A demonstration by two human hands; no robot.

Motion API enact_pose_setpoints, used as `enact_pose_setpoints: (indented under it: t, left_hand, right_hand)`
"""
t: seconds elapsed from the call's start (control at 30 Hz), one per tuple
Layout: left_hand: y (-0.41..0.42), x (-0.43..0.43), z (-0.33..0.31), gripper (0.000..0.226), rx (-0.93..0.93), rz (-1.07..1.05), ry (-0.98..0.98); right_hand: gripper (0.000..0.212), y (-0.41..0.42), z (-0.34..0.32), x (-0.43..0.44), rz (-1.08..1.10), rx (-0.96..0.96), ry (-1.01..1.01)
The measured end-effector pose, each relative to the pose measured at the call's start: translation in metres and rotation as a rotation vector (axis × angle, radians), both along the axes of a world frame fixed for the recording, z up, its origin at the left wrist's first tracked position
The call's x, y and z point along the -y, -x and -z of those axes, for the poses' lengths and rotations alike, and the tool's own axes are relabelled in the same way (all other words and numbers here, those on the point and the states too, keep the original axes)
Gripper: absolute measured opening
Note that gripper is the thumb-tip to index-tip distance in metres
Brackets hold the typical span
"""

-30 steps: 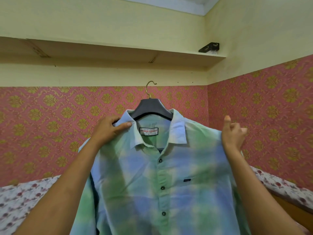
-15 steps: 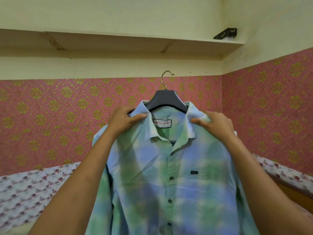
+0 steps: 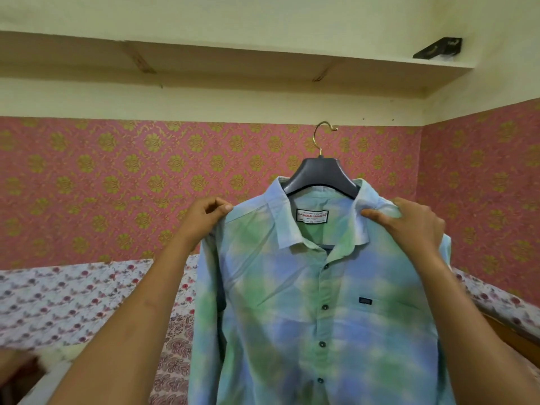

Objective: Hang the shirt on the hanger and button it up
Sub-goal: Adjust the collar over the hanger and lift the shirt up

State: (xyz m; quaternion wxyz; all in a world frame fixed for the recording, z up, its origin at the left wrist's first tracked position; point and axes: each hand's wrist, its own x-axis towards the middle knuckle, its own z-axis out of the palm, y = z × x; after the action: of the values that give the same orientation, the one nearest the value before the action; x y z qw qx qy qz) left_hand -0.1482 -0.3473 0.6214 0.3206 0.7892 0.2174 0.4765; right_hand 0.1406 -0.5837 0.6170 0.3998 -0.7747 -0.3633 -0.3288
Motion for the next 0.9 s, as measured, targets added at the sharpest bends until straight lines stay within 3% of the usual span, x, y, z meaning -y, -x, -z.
enact_pose_setpoints:
  t: [0.23,0.37,0.6,0.8,0.9]
  left_hand:
    - [-0.002,-0.008,-0.002,0.024,-0.091,-0.228,-0.255]
    - [-0.005,-0.01,-0.013,0.02,-0.205,-0.277,-0.313]
    - [0.01,-0.013,0.025,0.025,-0.086,0.039,0.085]
    - [0.017,-0.014,0.043,0.015,0.007,0.021,0.209]
    - [0.023,-0.022,0.044,0.016,-0.073,-0.045,0.201]
  right_hand:
    - [0.064,0.01,0.004,0.011,-0.049,0.039,-0.014]
    - [0.061,0.011,0.005,0.014,-0.017,0.018,-0.032]
    - [0.074,0.004,0.016,0.021,0.034,-0.054,-0.057]
    - [0.076,0.009,0.021,0.013,0.06,-0.042,0.006]
    - [0.07,0.011,0.025,0.013,0.048,-0.065,0.04]
